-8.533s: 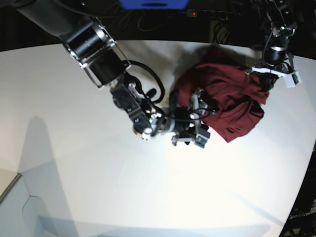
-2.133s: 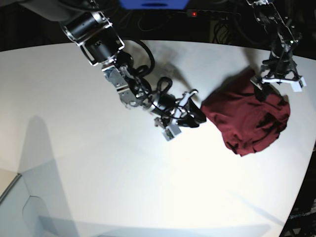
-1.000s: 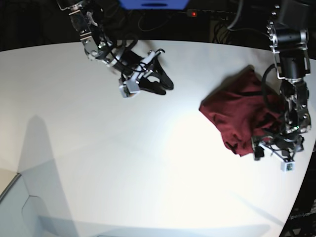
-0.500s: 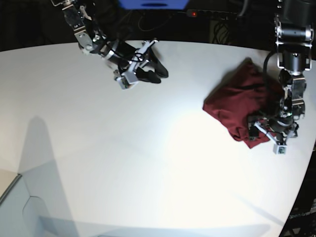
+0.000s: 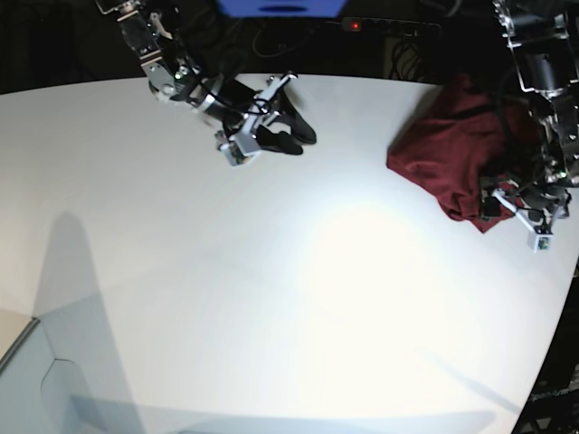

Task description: Layout the t-shirt on the table in an organized manner, then fold the t-shirt properly

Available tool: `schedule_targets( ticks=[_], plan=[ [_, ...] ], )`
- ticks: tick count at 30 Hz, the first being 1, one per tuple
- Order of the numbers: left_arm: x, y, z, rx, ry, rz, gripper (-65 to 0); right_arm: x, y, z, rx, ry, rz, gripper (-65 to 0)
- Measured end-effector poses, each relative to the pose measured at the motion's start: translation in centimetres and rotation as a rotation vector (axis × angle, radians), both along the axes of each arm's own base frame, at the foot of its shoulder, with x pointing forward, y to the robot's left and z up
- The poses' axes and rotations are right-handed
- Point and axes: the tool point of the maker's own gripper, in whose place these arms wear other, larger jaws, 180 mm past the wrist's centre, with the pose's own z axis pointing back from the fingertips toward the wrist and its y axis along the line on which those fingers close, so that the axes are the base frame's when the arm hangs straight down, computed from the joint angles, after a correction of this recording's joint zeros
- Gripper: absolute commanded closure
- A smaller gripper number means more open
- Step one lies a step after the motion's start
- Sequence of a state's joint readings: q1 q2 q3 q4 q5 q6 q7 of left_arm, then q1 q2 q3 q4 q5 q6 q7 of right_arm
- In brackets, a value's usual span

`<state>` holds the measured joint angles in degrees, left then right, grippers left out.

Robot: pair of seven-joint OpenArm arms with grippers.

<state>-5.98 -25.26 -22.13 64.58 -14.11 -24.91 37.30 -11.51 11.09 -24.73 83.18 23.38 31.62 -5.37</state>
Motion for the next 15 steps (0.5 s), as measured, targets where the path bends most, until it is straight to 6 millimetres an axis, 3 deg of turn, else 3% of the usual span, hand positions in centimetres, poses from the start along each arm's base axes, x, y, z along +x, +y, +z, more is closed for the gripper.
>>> schedule_targets(
  ticks=[3, 9, 12, 15],
  plan=[
    [0.3, 0.0, 0.2, 0.0, -0.006, -0.001, -65.0, -1.8, 2.9, 1.5, 0.036, -0.018, 0.086, -19.4],
    [2.4, -0.1, 2.1, -0.001, -0.06, -0.002, -65.0, -8.1, 10.2, 4.0, 0.146, -0.004, 0.308, -19.4],
    [2.0, -0.1, 1.7, 0.002, -0.043, -0.003, -65.0, -8.4, 12.6, 4.9, 0.203, 0.01, 0.314, -19.3],
    [1.8, -0.2, 1.5, -0.001, -0.036, -0.003, -65.0, -7.0, 14.4, 3.9, 0.206, 0.032, 0.306, -19.1]
  ],
)
